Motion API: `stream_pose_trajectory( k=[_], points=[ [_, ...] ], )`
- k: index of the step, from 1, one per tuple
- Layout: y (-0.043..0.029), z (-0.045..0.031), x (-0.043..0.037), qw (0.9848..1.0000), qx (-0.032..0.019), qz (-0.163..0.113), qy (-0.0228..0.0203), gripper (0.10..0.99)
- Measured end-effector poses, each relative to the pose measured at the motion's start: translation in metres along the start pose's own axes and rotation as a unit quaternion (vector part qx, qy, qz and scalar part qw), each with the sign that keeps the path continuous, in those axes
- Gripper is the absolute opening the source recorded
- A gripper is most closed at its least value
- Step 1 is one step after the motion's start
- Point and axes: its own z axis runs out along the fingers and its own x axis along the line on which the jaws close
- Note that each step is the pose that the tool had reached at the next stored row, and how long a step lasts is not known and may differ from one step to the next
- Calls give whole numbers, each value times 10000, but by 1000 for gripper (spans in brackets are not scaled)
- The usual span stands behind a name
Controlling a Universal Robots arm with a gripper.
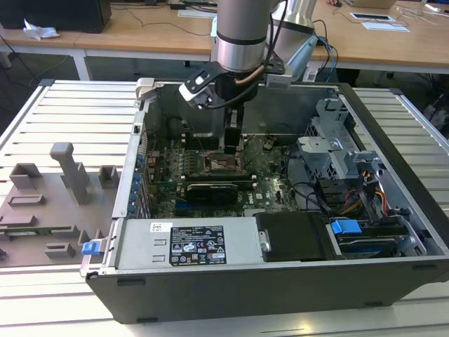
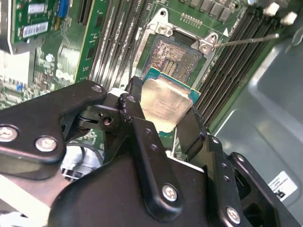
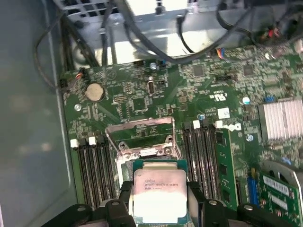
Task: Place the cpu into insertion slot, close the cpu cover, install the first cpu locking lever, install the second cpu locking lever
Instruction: 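Place the cpu into insertion slot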
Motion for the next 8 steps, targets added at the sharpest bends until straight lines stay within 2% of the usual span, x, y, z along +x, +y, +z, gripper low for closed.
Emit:
stream_pose_trajectory(
  k=[2, 3, 4, 5, 8],
  points=[
    [0, 0, 0, 9997, 3, -229, 3, 541],
    [0, 1, 0, 9989, 7, -471, 6, 541],
    [0, 2, 0, 9970, 12, -775, 11, 541],
    [0, 2, 0, 9964, 13, -842, 12, 541],
    [0, 2, 0, 9964, 13, -845, 12, 541]
  ],
)
